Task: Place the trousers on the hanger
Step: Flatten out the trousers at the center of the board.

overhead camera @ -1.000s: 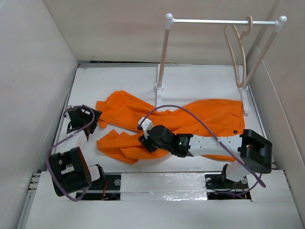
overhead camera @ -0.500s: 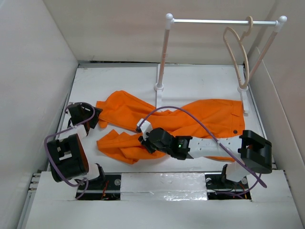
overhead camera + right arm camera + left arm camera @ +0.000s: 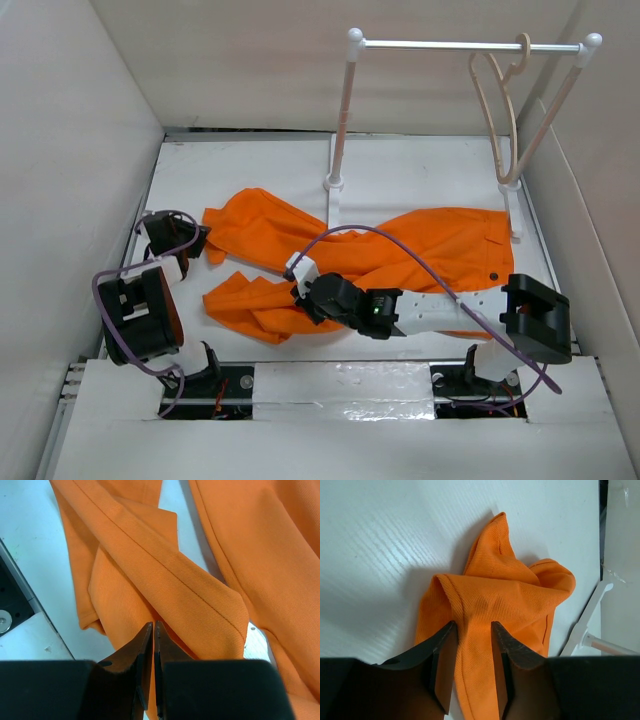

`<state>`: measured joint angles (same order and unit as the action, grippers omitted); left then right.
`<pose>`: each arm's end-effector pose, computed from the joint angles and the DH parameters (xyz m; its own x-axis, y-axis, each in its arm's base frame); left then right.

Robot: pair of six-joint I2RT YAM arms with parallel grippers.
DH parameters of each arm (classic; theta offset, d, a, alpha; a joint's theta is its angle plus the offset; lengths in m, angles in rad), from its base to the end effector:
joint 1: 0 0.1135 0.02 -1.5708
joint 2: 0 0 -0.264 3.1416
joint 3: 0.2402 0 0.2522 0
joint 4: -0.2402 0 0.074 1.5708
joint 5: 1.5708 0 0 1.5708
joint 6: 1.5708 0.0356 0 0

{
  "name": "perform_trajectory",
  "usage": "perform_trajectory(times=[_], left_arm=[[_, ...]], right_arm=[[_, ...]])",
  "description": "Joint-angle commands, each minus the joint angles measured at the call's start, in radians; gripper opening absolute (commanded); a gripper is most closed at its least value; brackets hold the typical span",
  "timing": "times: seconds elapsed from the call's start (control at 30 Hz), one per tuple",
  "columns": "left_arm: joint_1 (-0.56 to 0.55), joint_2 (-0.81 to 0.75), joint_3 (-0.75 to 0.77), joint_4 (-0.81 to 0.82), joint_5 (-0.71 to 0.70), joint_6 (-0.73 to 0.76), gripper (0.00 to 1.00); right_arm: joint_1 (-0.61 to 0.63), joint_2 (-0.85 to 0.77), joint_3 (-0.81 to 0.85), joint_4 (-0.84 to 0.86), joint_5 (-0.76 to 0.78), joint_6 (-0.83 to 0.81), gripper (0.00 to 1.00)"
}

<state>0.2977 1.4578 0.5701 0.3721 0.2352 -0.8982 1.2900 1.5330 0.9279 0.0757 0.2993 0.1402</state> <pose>0.2757 0.0759 0.1701 -0.2222 -0.8638 -0.4522 -0.4257 0.5031 -0.7521 0.1040 0.3227 0.2328 -0.2570 -0.4093 -0.8755 -0.8197 0.5721 -0.0268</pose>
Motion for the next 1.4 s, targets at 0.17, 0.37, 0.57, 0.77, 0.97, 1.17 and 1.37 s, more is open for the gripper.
perform_trajectory(times=[0.17, 0.37, 0.57, 0.77, 0.97, 1.17, 1.37], left_arm=[[-0.017, -0.029, 0.039, 0.103, 0.019, -0.008, 0.0], [-0.263, -0.265, 0.2, -0.01, -0.078, 0.076, 0.0], [-0.711, -0.298, 0.3, -0.114, -0.339, 0.203, 0.0], [-0.885, -0.101, 0.174, -0.093, -0.464, 0.197, 0.0], [-0.93, 0.032, 0.16, -0.133, -0.537, 0.182, 0.23], [-0.93, -0.111, 0.131, -0.191, -0.62, 0.165, 0.64], [-0.88, -0.269, 0.047, -0.193, -0.694, 0.111, 0.65]], right_arm=[[0.011, -0.034, 0.005, 0.081, 0.055, 0.036, 0.13], [0.011, -0.096, -0.04, 0.101, 0.101, 0.038, 0.23], [0.011, -0.235, -0.078, 0.058, 0.158, 0.048, 0.24], [0.011, -0.362, -0.103, -0.025, 0.192, 0.053, 0.24], [0.011, -0.433, -0.098, -0.108, 0.23, 0.042, 0.24], [0.002, -0.474, -0.087, -0.145, 0.241, 0.022, 0.25], [-0.008, -0.467, -0.083, -0.128, 0.212, 0.006, 0.25]])
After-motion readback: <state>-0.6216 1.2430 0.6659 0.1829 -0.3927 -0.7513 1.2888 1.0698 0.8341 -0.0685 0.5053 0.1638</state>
